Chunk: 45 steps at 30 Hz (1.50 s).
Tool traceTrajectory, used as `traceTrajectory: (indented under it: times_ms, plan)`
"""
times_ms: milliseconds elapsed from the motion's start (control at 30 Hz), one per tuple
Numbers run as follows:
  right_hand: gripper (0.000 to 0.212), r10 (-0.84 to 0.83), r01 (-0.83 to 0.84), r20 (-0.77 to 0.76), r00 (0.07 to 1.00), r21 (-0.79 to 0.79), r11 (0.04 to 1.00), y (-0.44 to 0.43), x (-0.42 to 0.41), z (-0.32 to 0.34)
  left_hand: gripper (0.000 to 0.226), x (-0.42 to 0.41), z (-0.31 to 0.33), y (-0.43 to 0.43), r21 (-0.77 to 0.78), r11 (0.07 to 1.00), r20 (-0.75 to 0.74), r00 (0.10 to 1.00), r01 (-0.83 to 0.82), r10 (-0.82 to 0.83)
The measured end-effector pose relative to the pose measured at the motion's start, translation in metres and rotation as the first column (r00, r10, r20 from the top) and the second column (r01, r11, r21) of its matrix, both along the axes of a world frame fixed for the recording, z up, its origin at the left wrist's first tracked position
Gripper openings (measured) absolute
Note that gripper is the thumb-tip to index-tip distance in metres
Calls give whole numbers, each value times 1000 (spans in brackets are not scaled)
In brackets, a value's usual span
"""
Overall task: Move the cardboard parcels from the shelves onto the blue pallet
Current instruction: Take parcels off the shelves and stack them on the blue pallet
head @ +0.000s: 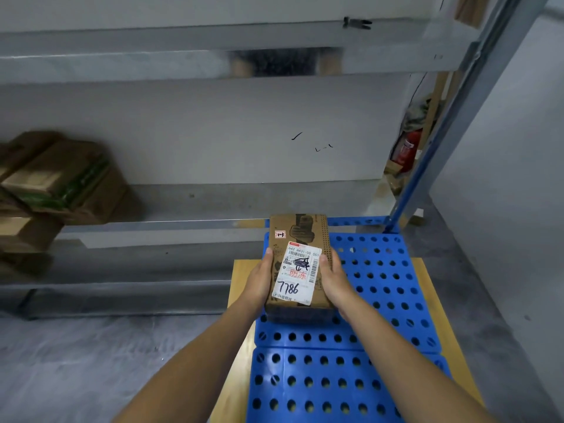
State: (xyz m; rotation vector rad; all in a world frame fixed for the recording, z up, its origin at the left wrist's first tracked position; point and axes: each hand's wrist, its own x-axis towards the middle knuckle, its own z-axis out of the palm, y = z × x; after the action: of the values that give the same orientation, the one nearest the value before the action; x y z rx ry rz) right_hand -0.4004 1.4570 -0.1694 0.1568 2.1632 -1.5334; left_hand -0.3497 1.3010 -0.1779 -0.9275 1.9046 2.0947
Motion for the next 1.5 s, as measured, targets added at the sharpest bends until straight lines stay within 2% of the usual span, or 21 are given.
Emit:
traceTrajectory:
  times_ms: [133, 300, 433, 567, 667, 833, 933, 1100, 1200, 1333, 1500]
  plan:
    - [57, 3, -1, -27, 1000, 78, 997, -3, 0, -3, 54, 0, -1, -2, -62, 998, 1, 1000, -13, 13]
    - [55, 29, -29, -8, 1000, 35, 999, -3, -1, 4, 40, 1, 8, 2, -201, 978, -28, 998, -55, 50]
    - [57, 71, -73, 35, 997, 54, 996, 0, 3, 12, 35, 7, 14, 6, -346, 938, -57, 998, -18, -2]
    - [51, 79, -82, 41, 996, 102, 991, 2, 20, 20, 32, 19, 25, 5, -346, 937, -65, 996, 38, -65]
    - [63, 53, -60, 43, 998, 160, 985, 1, 33, 25, 38, 28, 30, 4, -344, 933, -41, 992, 101, -122]
    - [66, 1, 8, -33, 999, 276, 961, -3, 45, 43, 42, 36, 48, -4, -375, 922, -64, 989, 97, -130]
    - [62, 24, 42, -173, 985, 366, 930, -16, 52, 67, 50, 46, 68, -9, -404, 906, -86, 981, 126, -175]
    - [59, 166, -28, -333, 928, 381, 924, -76, 83, 122, 55, 80, 116, -51, -542, 831, -161, 954, 129, -253]
    - [59, 254, -86, -413, 875, 384, 919, -122, 99, 158, 55, 103, 145, -95, -663, 745, -182, 950, 73, -256]
    - [57, 364, -146, -556, 748, 398, 906, -202, 144, 208, 55, 160, 191, -175, -812, 583, -230, 940, -43, -251]
    - [58, 492, -222, -659, 569, 453, 864, -301, 218, 257, 60, 250, 241, -268, -901, 407, -260, 938, -150, -230]
